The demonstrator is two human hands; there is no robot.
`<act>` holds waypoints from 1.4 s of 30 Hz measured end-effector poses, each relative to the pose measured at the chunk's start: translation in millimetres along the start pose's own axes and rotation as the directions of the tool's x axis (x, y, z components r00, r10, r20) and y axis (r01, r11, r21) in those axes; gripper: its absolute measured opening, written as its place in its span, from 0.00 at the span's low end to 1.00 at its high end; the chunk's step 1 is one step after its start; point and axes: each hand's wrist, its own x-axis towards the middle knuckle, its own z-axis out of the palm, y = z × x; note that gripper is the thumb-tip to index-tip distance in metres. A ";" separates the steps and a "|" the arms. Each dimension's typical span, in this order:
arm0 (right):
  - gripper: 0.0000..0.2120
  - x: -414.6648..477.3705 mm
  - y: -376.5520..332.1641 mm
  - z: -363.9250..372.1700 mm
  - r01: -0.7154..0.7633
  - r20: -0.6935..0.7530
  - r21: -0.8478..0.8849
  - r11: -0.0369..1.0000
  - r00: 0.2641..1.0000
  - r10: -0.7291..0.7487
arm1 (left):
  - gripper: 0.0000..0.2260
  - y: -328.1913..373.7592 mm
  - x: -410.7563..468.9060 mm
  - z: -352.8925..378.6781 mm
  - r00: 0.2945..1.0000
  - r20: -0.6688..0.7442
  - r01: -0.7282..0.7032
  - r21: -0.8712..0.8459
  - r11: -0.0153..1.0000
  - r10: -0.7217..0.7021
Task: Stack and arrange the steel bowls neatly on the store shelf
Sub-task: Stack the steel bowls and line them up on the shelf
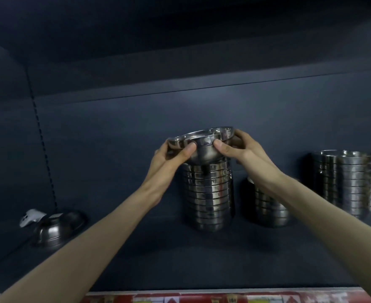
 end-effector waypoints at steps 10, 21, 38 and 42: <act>0.23 48.1 38.7 -2.7 -0.058 -0.033 0.058 0.997 0.998 0.060 | 0.21 -27.3 51.3 9.0 1.000 -0.028 0.005 -0.019 1.000 -0.006; 0.36 46.8 83.2 -1.1 -0.137 -0.094 -0.001 0.991 0.986 0.137 | 0.29 -78.3 46.1 13.7 0.987 0.017 0.158 0.068 0.985 -0.159; 0.39 29.5 92.0 15.4 -0.287 -0.181 -0.022 0.958 0.943 0.278 | 0.16 -80.0 21.7 27.8 0.987 -0.005 0.158 0.016 0.987 -0.158; 0.48 23.4 88.3 22.2 -0.299 -0.251 -0.137 0.944 0.933 0.259 | 0.15 -79.1 13.2 29.6 0.986 -0.055 0.160 0.109 0.981 -0.155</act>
